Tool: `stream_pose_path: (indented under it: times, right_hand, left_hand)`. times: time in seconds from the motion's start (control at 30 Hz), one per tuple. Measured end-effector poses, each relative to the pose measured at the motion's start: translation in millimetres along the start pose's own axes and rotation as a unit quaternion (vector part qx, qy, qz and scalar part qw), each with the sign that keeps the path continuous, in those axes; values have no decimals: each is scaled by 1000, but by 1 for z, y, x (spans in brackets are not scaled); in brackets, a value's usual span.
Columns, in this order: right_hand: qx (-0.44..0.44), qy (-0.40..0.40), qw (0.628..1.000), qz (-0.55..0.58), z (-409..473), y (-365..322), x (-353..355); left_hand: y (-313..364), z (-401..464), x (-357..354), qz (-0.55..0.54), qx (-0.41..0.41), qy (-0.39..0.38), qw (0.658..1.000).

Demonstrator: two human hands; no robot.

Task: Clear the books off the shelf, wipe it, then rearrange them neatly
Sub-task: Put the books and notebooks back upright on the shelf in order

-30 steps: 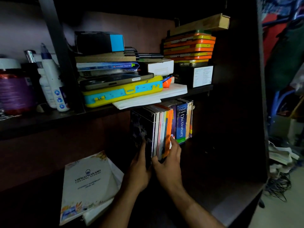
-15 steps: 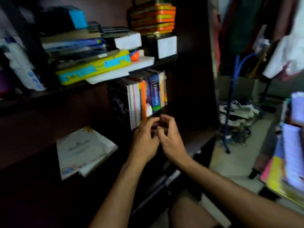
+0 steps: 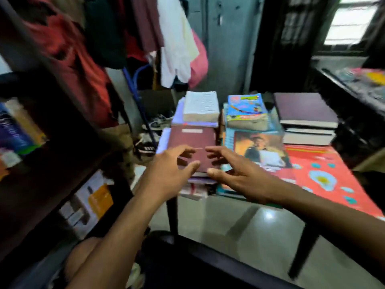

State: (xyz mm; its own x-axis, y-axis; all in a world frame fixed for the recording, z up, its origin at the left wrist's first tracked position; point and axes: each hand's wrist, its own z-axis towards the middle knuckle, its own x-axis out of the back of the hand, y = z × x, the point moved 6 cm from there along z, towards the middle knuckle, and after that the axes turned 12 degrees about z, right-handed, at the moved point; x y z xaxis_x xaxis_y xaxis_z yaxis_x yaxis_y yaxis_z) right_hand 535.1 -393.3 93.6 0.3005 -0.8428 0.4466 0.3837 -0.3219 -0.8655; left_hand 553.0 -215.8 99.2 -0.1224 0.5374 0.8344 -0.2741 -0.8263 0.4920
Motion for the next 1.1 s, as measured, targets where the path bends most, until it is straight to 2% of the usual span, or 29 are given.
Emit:
stream_pose_path:
  times: [0.1,0.27,0.33,0.47,0.6,0.7,0.87,1.1]
  right_hand:
    - [-11,35,999,-20,-33,13,43]
    - [-21,129,991,19,-70,34,96]
    - [-31,163,985,41,-75,42,108]
    - [-49,213,975,-40,-72,59,116]
    - [-84,185,975,-84,-72,78,105]
    - [-86,163,977,-110,-76,86,103]
    - [-78,203,974,-67,-73,92,117]
    - [-100,199,975,-23,-8,94,150]
  left_hand:
    - [35,10,-22,-5,-22,-36,999]
    - [74,25,-55,16,-50,-115,992]
    - [83,32,-62,27,-53,-123,991]
    - [92,45,-76,29,-59,-152,986]
    - [97,41,-100,67,-87,-192,975]
    - [95,39,-111,95,-89,-190,973]
    - [93,46,-110,71,-62,-186,978]
    - [90,85,-97,44,-26,-183,982]
